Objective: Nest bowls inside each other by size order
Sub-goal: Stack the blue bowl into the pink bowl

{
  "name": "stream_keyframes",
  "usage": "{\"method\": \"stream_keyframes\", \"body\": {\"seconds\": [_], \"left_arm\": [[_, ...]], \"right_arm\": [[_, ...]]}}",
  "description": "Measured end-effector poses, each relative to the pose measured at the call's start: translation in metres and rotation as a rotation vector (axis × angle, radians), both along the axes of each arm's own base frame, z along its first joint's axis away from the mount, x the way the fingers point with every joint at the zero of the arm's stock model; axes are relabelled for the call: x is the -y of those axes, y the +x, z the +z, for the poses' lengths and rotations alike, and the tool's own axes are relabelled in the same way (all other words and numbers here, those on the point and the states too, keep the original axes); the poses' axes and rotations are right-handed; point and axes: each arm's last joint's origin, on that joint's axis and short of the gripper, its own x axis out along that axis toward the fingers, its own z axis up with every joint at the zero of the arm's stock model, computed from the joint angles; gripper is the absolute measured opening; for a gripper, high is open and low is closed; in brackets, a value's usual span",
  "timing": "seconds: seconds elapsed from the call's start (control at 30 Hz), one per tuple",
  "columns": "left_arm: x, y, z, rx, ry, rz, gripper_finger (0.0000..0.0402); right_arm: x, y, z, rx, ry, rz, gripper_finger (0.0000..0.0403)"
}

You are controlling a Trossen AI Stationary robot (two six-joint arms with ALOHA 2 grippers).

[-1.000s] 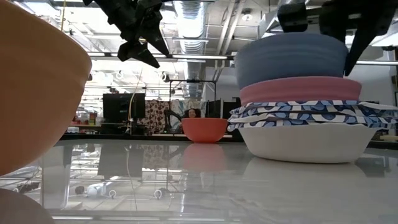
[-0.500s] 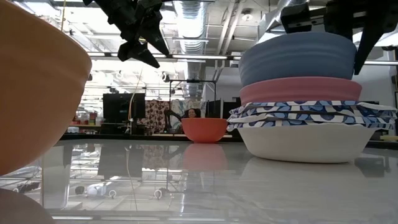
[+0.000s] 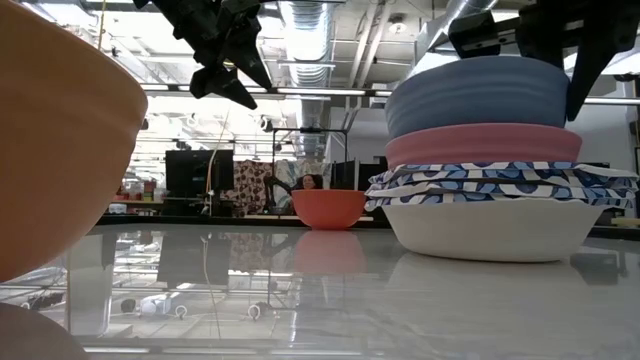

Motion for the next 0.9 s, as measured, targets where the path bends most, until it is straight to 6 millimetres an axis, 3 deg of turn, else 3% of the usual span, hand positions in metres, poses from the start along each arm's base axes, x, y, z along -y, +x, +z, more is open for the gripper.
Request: {"method": "stream_keyframes", "body": {"seconds": [0.57,0.9], "left_arm": [[0.0001,0.0000,0.0000,0.000,0.000,0.000,0.0251],[0.0000,0.0000,0.0000,0.000,0.000,0.000,0.0251]], "right_arm": [[-0.0010,0.0002,0.0003,-0.011,0.038,-0.027,0.0038],[0.0022,0.0016,0.0002,-0.015,0.046,-0.077,0.0111]]}}
